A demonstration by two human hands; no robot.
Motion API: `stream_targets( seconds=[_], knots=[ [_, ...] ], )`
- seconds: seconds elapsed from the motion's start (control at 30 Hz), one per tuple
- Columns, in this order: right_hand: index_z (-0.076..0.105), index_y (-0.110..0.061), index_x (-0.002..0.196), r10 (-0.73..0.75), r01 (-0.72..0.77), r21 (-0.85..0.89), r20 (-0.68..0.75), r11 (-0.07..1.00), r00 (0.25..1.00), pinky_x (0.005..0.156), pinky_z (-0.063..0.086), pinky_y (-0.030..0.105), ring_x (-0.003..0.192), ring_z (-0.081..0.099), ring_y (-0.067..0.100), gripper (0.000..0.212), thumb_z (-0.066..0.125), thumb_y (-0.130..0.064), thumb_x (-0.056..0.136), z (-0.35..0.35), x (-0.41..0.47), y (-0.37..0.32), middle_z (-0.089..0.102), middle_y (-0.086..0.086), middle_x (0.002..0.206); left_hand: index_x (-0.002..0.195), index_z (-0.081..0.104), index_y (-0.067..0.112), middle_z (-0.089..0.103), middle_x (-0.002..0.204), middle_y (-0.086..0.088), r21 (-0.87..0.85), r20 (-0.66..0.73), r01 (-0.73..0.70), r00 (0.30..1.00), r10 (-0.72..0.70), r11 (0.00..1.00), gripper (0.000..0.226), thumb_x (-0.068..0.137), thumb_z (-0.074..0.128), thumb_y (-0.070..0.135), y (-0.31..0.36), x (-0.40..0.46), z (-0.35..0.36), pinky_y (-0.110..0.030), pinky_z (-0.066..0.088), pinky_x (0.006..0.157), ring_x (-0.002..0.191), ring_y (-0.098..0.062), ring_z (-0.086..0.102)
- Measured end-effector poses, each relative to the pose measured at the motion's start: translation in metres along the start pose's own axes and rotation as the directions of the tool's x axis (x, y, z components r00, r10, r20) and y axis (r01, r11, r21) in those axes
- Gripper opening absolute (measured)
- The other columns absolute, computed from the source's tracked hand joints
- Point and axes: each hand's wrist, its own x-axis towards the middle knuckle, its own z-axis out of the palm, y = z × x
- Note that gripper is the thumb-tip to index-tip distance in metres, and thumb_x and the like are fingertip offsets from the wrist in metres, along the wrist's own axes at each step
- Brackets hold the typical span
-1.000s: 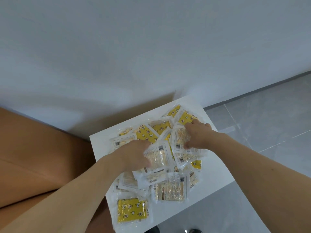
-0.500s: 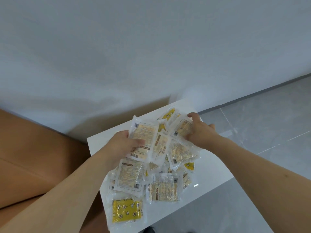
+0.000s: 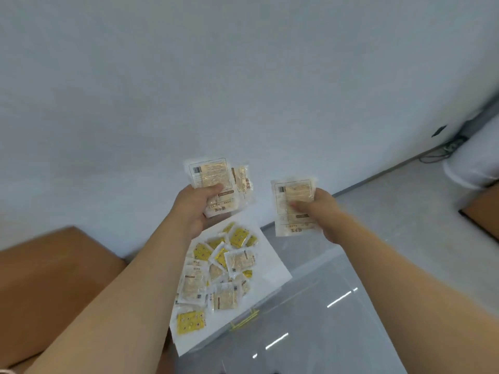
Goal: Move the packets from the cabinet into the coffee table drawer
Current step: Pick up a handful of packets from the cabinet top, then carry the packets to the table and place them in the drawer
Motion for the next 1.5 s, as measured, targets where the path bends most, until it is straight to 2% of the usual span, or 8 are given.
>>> stream_targets(
  seconds=[0.1,0.23,0.37,0.63,0.8,1.03,1.37,1.5],
  knots=[
    [0.065,-0.020,0.100,-0.019,0.037,0.132,-0.141,0.991,0.990,0.061,0.055,0.026,0.088,0.071,0.019,0.017,0.070,-0.011,0.086,-0.036,-0.074,-0.016,0.074,0.002,0.100,0.109,0.067,0.018,0.077,0.098,-0.002,0.023,0.005,-0.108,0.994,0.108,0.994,0.029,0.083,0.076,0.009,0.023,-0.061,0.039,-0.039,0.061,0.073,0.084,-0.018,0.075],
    [0.052,-0.013,0.124,0.073,0.019,0.346,-0.251,0.938,0.965,0.067,0.057,0.036,0.099,0.067,0.027,0.031,0.059,-0.009,0.094,-0.076,-0.139,-0.019,0.068,0.010,0.114,0.098,0.068,0.020,0.076,0.095,-0.001,0.080,0.062,-0.187,0.981,0.183,0.979,0.021,0.083,0.076,0.006,0.026,-0.108,0.088,-0.026,0.058,0.053,0.075,-0.013,0.074],
    [0.051,-0.013,0.127,0.096,0.086,0.481,-0.343,0.873,0.934,0.062,0.057,0.035,0.098,0.068,0.028,0.033,0.053,-0.006,0.095,-0.110,-0.189,-0.020,0.068,0.011,0.114,0.113,0.066,0.016,0.074,0.104,-0.003,0.104,0.172,-0.184,0.971,0.165,0.977,0.032,0.083,0.077,0.009,0.017,-0.143,0.133,-0.035,0.062,0.070,0.087,-0.020,0.073],
    [0.054,-0.015,0.124,0.040,0.236,0.499,-0.480,0.834,0.876,0.075,0.057,0.039,0.097,0.069,0.024,0.030,0.057,-0.007,0.095,-0.172,-0.310,0.024,0.071,0.006,0.109,0.107,0.065,0.016,0.074,0.097,-0.003,0.064,0.295,-0.206,0.939,0.179,0.976,0.029,0.082,0.077,0.007,-0.013,-0.249,0.200,-0.027,0.056,0.048,0.073,-0.015,0.074],
    [0.052,-0.016,0.124,0.088,0.252,0.537,-0.529,0.805,0.844,0.059,0.054,0.031,0.090,0.069,0.020,0.028,0.054,-0.007,0.097,-0.219,-0.389,0.074,0.070,0.005,0.107,0.104,0.065,0.018,0.074,0.096,-0.003,0.036,0.323,-0.207,0.928,0.185,0.978,0.027,0.083,0.077,0.006,-0.063,-0.332,0.238,-0.028,0.057,0.050,0.080,-0.019,0.074],
    [0.055,-0.014,0.121,0.196,0.167,0.593,-0.498,0.788,0.845,0.052,0.054,0.029,0.084,0.070,0.023,0.027,0.052,-0.006,0.095,-0.281,-0.478,0.145,0.071,0.008,0.103,0.090,0.064,0.019,0.074,0.087,-0.004,0.019,0.325,-0.148,0.936,0.134,0.989,0.022,0.081,0.076,0.003,-0.146,-0.423,0.286,-0.028,0.054,0.044,0.065,-0.016,0.073],
    [0.064,-0.022,0.112,0.084,0.291,0.537,-0.568,0.792,0.819,0.079,0.059,0.043,0.090,0.073,0.022,0.026,0.054,-0.004,0.095,-0.366,-0.601,0.232,0.076,0.001,0.097,0.091,0.062,0.018,0.074,0.097,-0.010,0.059,0.383,-0.143,0.917,0.109,0.988,0.022,0.082,0.075,0.003,-0.232,-0.538,0.361,-0.048,0.061,0.075,0.085,-0.030,0.074],
    [0.064,-0.027,0.108,0.089,0.284,0.532,-0.570,0.798,0.817,0.064,0.059,0.035,0.084,0.074,0.018,0.027,0.054,-0.005,0.096,-0.410,-0.673,0.281,0.076,-0.002,0.095,0.089,0.060,0.018,0.074,0.094,-0.009,0.034,0.365,-0.155,0.921,0.132,0.987,0.022,0.082,0.074,0.002,-0.282,-0.606,0.386,-0.044,0.061,0.073,0.083,-0.028,0.073]
  ],
)
